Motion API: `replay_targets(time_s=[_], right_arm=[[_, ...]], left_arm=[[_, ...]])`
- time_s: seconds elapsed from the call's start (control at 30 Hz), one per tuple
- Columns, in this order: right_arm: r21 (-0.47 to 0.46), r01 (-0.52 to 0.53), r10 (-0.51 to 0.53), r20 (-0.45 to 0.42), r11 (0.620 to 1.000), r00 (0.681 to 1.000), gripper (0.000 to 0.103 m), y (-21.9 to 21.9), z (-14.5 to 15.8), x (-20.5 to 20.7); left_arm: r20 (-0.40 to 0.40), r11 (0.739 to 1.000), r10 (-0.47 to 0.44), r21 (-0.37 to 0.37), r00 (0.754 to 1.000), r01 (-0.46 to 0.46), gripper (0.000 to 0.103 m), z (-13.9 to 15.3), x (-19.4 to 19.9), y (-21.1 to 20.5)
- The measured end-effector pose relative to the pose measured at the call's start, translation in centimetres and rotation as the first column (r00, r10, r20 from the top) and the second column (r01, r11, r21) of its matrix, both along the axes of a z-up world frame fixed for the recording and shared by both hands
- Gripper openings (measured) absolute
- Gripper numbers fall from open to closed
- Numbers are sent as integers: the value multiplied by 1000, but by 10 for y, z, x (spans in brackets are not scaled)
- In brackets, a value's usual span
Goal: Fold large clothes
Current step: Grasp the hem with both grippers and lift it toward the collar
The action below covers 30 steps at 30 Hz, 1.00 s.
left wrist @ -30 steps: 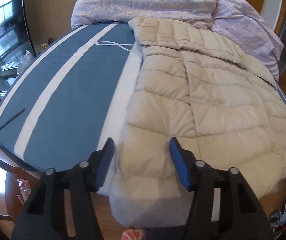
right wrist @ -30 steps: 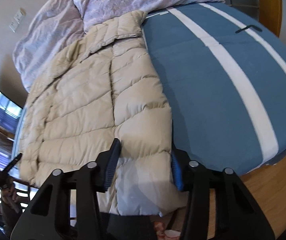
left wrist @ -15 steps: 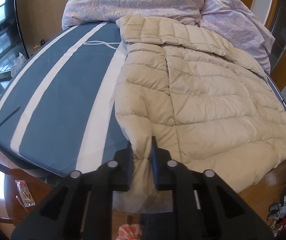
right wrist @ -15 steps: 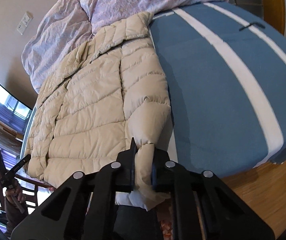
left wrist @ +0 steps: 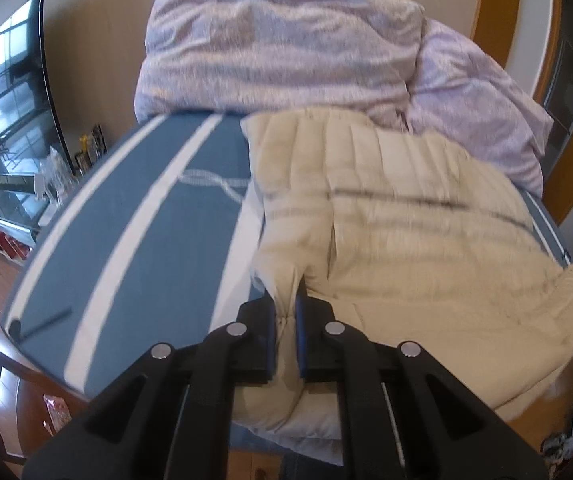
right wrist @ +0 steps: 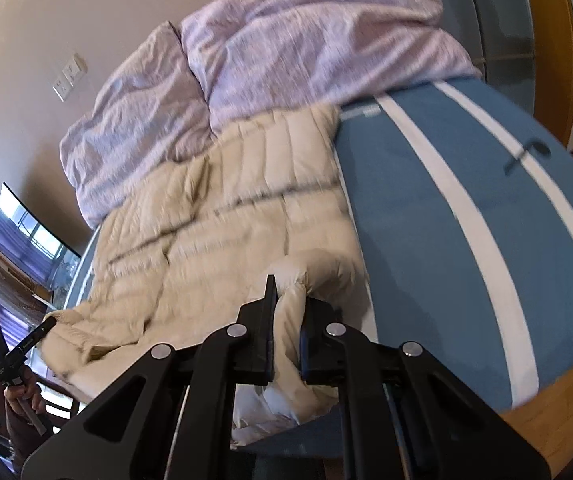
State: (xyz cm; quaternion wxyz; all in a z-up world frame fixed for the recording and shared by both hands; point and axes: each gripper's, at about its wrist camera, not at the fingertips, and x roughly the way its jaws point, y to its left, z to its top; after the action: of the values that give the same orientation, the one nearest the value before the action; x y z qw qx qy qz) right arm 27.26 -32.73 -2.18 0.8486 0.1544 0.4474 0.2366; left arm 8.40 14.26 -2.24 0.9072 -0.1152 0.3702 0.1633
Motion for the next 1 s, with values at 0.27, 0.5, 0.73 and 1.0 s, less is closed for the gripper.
replay_targets(time_s=[0.27,0.5,0.73,1.0], right_arm=[[-52,46,-42,82,998,996,8,39,31,73],[-82,113,-102,121,990,987,8,74,33,149],[-90,156,-143,140,984,980,8,108,7,229],[-37,165,-162,83,986,983,19,124,-35,282]], left_arm=[[35,998,56,26,998,-57,8,35,73,23],[37,993,112,37,993,-114,8,43,152,54],[9,990,143,20,990,-143,8,22,231,86],[1,980,192,-46,981,-192,17,-13,292,112]])
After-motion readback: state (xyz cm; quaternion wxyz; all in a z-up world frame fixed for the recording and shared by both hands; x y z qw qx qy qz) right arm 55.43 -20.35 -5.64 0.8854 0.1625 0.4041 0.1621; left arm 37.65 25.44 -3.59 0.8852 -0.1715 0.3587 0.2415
